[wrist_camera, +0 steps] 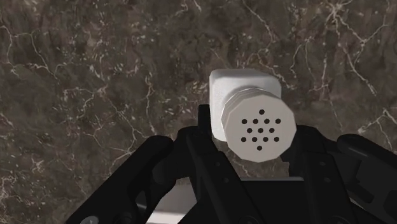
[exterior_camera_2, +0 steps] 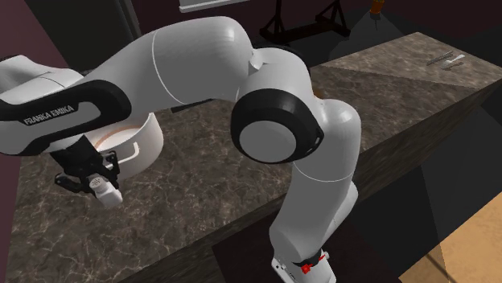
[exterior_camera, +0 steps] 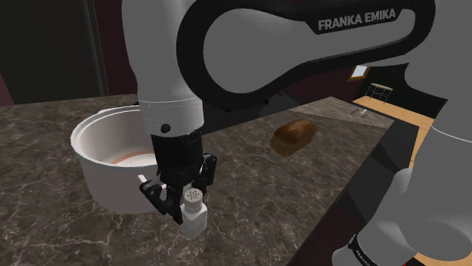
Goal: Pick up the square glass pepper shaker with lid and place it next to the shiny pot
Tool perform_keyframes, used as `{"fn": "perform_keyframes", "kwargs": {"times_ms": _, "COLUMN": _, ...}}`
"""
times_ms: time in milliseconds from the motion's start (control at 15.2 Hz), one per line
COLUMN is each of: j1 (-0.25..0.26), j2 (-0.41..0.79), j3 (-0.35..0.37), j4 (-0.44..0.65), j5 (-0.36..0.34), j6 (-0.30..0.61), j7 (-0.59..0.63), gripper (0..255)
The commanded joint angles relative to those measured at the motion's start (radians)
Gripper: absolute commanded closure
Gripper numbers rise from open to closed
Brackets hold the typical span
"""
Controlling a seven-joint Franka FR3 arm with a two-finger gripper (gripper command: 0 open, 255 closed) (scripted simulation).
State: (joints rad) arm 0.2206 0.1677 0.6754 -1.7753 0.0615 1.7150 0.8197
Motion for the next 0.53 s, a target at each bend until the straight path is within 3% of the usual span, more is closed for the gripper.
{"fn": "perform_keyframes", "kwargs": {"times_ms": 0, "j1": 0.0, "j2": 0.003, "j3": -0.001, "j4": -0.026, "j5": -0.002, "j6": 0.028, "j7": -0.002, "gripper": 255}}
{"fn": "perform_keyframes", "kwargs": {"times_ms": 462, "j1": 0.005, "j2": 0.031, "j3": -0.004, "j4": -0.091, "j5": -0.018, "j6": 0.116, "j7": -0.001, "gripper": 255}}
